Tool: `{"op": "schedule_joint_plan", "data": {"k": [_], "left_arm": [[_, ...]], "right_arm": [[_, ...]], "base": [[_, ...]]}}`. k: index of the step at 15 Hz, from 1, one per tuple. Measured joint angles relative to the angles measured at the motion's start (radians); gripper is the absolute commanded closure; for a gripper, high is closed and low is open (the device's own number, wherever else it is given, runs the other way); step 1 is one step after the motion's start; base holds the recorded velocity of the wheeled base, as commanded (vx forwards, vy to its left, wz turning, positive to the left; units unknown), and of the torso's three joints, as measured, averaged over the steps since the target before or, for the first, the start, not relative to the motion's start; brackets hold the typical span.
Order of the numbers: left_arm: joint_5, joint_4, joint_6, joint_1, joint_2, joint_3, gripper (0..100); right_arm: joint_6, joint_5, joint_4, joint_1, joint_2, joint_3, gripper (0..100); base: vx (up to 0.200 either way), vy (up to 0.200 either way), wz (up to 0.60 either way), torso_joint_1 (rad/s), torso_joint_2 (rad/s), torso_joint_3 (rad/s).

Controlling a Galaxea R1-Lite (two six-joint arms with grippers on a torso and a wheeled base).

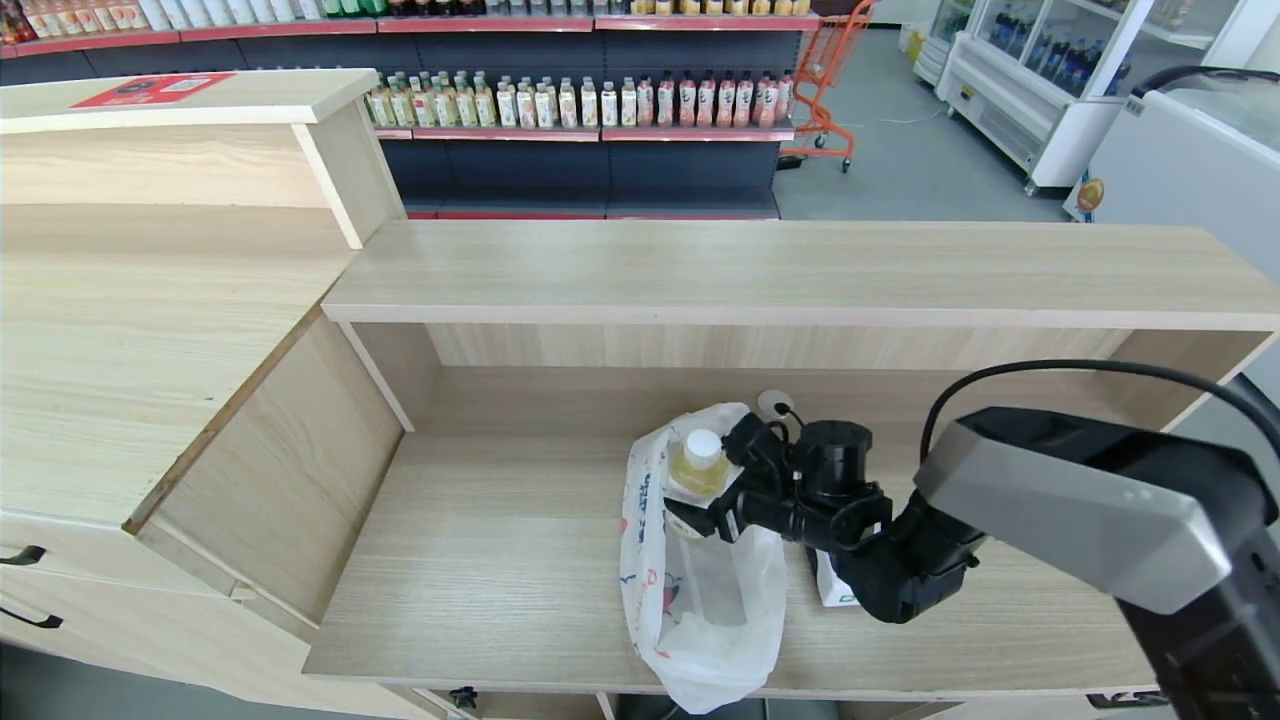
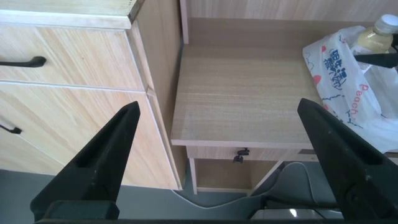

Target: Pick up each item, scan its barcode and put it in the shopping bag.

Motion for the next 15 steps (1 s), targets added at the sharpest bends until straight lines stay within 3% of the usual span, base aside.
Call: {"op": "schedule_joint_plan", "data": {"k": [3, 8, 10, 11, 13, 15], "left_arm": [[0.0, 0.0, 0.001, 0.0, 0.0, 0.0, 0], [0.0, 0.0, 0.0, 0.0, 0.0, 0.0, 0], [0.0, 0.0, 0.001, 0.0, 0.0, 0.0, 0], [0.0, 0.0, 0.001, 0.0, 0.0, 0.0, 0], [0.0, 0.0, 0.0, 0.0, 0.0, 0.0, 0], [0.0, 0.0, 0.0, 0.0, 0.0, 0.0, 0]], "right_arm": [[0.147, 0.0, 0.153, -0.045, -0.178, 0.099, 0], [0.237, -0.011, 0.41, -0.217, -0.508, 0.203, 0], [0.2, -0.041, 0.551, -0.293, -0.66, 0.257, 0], [0.116, -0.076, 0.611, -0.35, -0.738, 0.302, 0], [-0.008, -0.177, 0.645, -0.452, -0.863, 0.401, 0], [-0.012, -0.245, 0.643, -0.495, -0.97, 0.479, 0]], "base": [[0.0, 0.0, 0.0, 0.0, 0.0, 0.0], [0.0, 0.0, 0.0, 0.0, 0.0, 0.0], [0.0, 0.0, 0.0, 0.0, 0.0, 0.0], [0.0, 0.0, 0.0, 0.0, 0.0, 0.0], [0.0, 0.0, 0.0, 0.0, 0.0, 0.0], [0.0, 0.0, 0.0, 0.0, 0.0, 0.0]]}}
